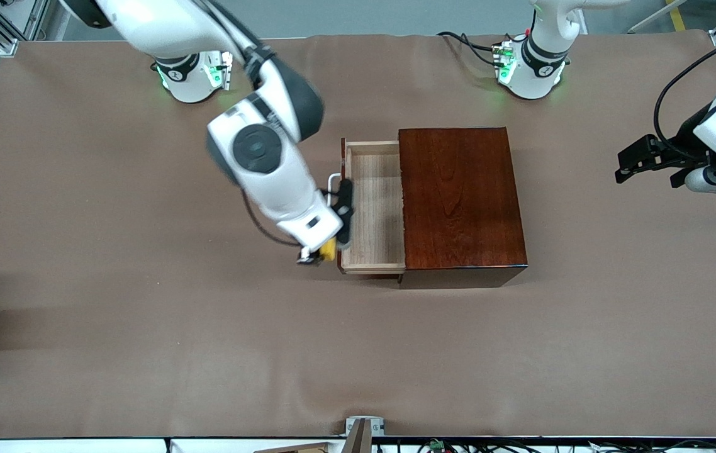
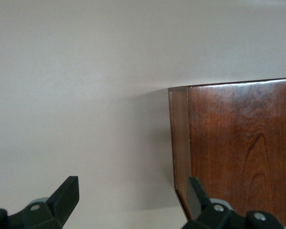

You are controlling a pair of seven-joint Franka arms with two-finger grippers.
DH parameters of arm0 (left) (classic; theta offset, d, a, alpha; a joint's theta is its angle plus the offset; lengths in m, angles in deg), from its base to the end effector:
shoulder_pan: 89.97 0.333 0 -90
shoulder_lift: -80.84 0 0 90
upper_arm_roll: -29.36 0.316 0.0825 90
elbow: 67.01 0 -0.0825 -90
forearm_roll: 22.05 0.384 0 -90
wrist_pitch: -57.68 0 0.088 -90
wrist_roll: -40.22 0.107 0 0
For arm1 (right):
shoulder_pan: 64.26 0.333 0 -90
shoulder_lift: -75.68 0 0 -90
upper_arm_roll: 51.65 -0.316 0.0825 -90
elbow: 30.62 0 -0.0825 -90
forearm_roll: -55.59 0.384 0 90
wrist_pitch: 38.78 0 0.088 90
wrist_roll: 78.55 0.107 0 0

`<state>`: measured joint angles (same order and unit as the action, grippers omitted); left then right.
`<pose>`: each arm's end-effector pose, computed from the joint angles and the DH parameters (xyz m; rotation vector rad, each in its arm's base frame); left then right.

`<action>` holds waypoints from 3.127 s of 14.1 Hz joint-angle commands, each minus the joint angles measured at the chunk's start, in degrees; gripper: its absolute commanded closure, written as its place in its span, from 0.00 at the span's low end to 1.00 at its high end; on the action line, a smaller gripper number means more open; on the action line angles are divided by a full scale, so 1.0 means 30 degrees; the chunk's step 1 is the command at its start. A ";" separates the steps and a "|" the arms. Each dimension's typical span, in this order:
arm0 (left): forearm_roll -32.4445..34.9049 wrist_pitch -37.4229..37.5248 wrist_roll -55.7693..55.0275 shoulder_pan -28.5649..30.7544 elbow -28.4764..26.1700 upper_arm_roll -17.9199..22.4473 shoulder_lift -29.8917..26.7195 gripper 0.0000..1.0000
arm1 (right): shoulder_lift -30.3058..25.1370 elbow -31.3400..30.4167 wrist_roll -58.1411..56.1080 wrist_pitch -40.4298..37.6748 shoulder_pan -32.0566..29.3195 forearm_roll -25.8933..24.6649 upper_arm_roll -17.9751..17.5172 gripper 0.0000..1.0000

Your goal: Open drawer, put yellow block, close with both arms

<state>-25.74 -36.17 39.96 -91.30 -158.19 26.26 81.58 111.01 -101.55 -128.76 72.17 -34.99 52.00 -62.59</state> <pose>0.5625 -0.0499 0.6137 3.0730 -0.1069 0.0477 0.5880 0.4454 0.4208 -2.2038 -2.1765 -0.1491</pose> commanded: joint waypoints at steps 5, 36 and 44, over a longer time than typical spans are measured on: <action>0.0233 0.0407 -0.1141 0.0089 0.0277 -0.0196 -0.0132 0.00 | 0.0672 0.0559 -0.0165 -0.0538 0.1695 -0.0353 0.0129 1.00; 0.0378 0.0407 -0.1087 -0.0877 0.0277 0.0184 0.0277 0.00 | -0.0583 -0.1258 0.3145 -0.0474 0.2166 -0.1173 0.0158 0.00; 0.0408 0.0377 -0.0213 -0.1404 0.1390 -0.0195 0.0923 0.00 | -0.3777 -0.1696 0.2853 -0.6452 -0.2104 -0.1349 0.0188 0.00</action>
<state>-25.73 -35.81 37.38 -94.91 -156.65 26.29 82.90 102.60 -104.27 -120.49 54.51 -36.78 48.66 -60.97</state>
